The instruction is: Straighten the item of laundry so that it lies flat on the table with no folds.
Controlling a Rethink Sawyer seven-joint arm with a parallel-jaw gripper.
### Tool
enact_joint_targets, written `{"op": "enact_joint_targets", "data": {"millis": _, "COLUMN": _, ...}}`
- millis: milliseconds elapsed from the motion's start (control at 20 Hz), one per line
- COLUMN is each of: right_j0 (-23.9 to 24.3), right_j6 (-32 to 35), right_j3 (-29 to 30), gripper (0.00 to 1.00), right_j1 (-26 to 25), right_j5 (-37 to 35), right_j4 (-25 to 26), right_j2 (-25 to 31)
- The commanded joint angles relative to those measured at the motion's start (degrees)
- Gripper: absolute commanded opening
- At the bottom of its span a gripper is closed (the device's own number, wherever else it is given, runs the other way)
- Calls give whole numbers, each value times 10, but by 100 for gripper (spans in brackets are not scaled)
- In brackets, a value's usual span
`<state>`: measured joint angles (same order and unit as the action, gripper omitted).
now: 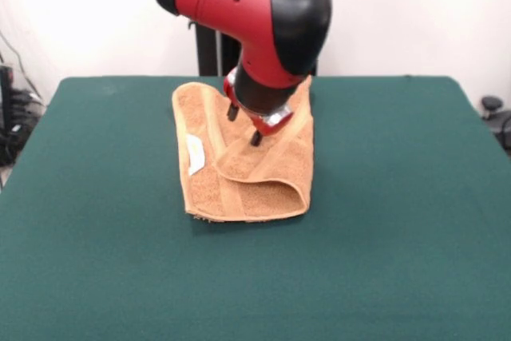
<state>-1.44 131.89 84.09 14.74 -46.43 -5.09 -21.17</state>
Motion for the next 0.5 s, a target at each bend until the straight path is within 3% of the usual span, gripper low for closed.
{"op": "enact_joint_targets", "data": {"millis": 50, "right_j0": 27, "right_j6": 72, "right_j3": 60, "gripper": 100, "right_j1": 35, "right_j5": 18, "right_j4": -21, "right_j2": 36}}
{"op": "enact_joint_targets", "data": {"millis": 500, "right_j0": 90, "right_j6": 0, "right_j3": 109, "gripper": 100, "right_j1": 79, "right_j5": 44, "right_j4": 18, "right_j2": 49}}
